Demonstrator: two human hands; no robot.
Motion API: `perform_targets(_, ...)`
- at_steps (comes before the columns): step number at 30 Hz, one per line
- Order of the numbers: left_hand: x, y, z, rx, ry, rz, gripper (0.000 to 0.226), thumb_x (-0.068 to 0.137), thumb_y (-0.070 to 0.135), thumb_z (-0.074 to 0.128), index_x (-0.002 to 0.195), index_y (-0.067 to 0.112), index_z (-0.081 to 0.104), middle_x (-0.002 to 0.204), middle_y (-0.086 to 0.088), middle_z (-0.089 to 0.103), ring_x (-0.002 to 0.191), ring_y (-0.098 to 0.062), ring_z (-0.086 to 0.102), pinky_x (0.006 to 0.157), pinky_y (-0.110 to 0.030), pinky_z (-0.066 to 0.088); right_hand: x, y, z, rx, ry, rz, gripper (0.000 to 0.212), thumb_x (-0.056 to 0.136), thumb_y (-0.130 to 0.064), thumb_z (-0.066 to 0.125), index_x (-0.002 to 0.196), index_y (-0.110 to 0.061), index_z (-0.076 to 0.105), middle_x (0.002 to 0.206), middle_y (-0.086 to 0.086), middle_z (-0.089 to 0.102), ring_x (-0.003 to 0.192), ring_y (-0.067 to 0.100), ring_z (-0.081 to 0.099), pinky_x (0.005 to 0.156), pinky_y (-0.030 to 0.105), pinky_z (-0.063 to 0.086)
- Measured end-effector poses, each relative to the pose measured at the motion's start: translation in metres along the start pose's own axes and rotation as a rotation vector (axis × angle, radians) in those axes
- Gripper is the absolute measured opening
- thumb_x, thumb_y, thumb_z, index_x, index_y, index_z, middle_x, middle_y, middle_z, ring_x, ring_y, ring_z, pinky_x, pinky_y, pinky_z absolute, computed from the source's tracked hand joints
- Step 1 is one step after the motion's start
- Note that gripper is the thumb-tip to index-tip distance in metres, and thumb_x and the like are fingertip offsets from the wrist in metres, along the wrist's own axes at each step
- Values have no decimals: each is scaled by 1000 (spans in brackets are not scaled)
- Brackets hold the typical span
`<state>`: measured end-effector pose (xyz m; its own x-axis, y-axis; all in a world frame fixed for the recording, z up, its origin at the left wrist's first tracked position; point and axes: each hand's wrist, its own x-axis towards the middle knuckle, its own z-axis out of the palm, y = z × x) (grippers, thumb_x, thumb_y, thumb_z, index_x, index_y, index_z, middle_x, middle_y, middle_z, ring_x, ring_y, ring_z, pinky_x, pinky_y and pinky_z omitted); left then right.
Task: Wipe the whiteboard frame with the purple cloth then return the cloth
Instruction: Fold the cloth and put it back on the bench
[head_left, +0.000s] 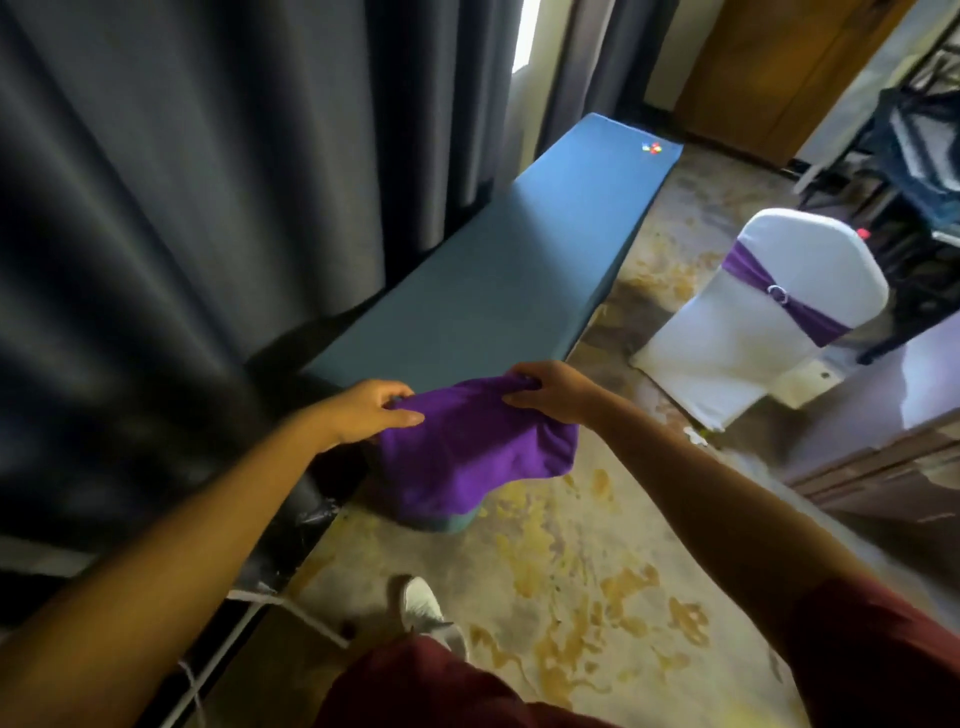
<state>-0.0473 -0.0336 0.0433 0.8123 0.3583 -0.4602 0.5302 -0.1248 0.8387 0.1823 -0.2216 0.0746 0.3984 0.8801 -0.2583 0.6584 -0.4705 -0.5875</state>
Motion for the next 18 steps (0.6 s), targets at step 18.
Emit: perform_targets(18,161,-36,-9,-252,379,-435,49,94,-4,65,141,4,55,123,-15,61,94,-18,59,60,-18,51,307,63,-14,-466,-452,-148,26,94,-18,59,118,-10,67,116,18,67,105,31,61,85,31,45)
